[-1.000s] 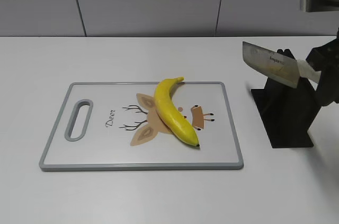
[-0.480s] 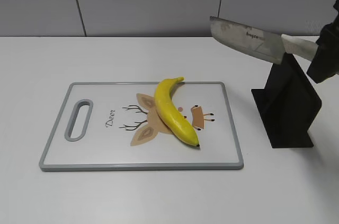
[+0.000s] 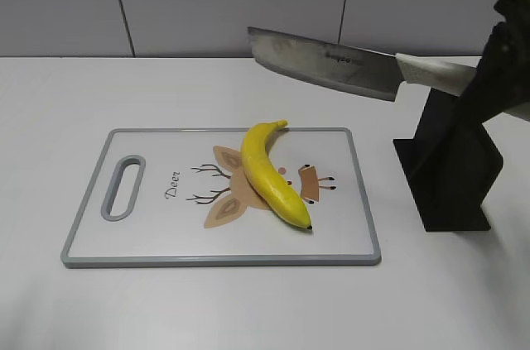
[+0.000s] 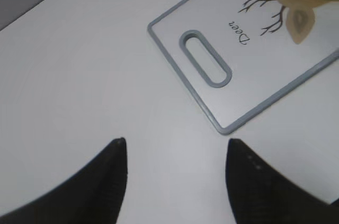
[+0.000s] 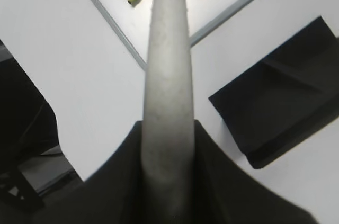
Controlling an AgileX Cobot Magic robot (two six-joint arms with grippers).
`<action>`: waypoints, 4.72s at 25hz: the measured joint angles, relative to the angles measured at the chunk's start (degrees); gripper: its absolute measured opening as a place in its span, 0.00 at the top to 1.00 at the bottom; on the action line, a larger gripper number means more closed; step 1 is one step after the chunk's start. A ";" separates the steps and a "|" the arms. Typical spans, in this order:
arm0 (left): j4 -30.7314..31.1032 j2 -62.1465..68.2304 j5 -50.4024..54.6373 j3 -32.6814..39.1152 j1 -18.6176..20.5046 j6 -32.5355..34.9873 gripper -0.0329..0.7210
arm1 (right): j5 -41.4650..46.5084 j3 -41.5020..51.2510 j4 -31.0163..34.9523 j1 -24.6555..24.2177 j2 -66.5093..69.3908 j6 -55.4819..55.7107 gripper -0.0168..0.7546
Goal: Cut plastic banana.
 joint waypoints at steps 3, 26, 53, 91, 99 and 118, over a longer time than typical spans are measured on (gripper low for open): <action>-3.19 8.31 -0.80 -5.24 -0.06 5.97 0.19 | -1.48 0.00 0.15 2.25 0.00 -4.54 0.75; -15.09 56.53 6.07 -42.96 -13.86 47.00 0.20 | -7.32 -6.67 3.42 4.28 11.41 -30.56 0.75; -12.67 68.92 1.45 -43.39 -15.57 48.03 0.97 | -13.94 -8.39 3.89 4.28 22.28 -35.17 0.75; -19.74 81.88 -1.16 -44.27 -15.43 48.06 0.97 | -18.65 -8.41 1.07 4.28 34.92 -35.56 0.75; -19.88 81.94 -1.16 -44.27 -15.43 48.06 0.97 | -18.76 -8.41 1.07 4.28 34.92 -35.56 0.75; -19.19 80.73 -0.28 -44.48 -15.43 48.06 0.97 | -18.05 -9.65 0.97 4.39 34.12 -35.68 0.75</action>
